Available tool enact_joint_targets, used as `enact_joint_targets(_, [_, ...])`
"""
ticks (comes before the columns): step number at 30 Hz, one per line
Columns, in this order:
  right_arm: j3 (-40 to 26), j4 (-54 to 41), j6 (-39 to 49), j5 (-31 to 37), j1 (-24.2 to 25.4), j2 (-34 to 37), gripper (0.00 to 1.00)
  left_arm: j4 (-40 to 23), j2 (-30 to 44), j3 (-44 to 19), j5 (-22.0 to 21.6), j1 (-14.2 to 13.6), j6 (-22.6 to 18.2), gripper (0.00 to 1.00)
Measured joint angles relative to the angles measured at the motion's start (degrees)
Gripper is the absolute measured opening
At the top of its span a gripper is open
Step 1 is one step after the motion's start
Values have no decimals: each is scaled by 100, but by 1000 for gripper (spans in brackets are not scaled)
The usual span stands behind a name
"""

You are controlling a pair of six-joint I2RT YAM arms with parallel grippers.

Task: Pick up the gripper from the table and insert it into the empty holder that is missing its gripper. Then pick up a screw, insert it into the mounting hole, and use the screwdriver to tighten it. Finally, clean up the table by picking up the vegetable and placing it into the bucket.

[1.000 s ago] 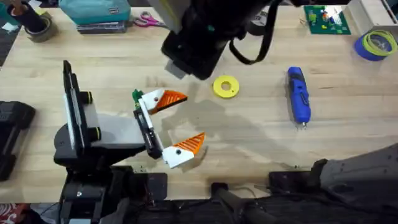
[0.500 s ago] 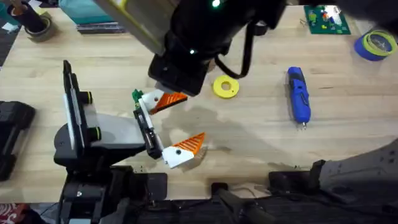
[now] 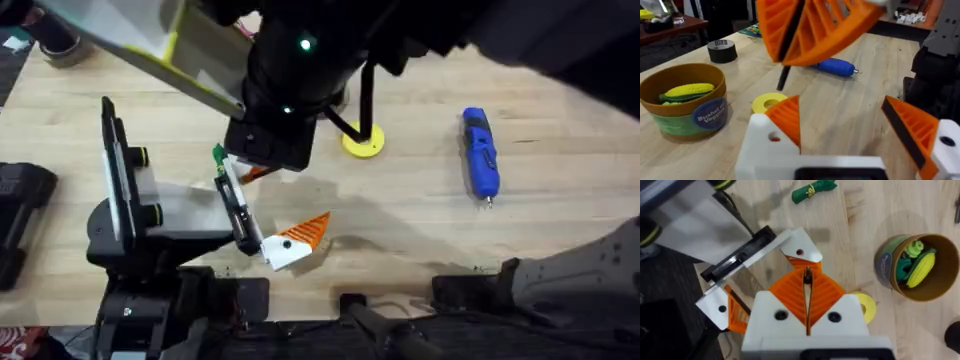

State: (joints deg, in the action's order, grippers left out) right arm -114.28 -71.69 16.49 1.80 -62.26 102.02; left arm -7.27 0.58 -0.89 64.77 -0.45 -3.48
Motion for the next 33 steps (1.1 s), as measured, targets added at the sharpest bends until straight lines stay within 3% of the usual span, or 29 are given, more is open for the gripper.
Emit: enact_joint_targets(33, [0,86,155,0,-51,0,6,0,0,0,0,0,0,985])
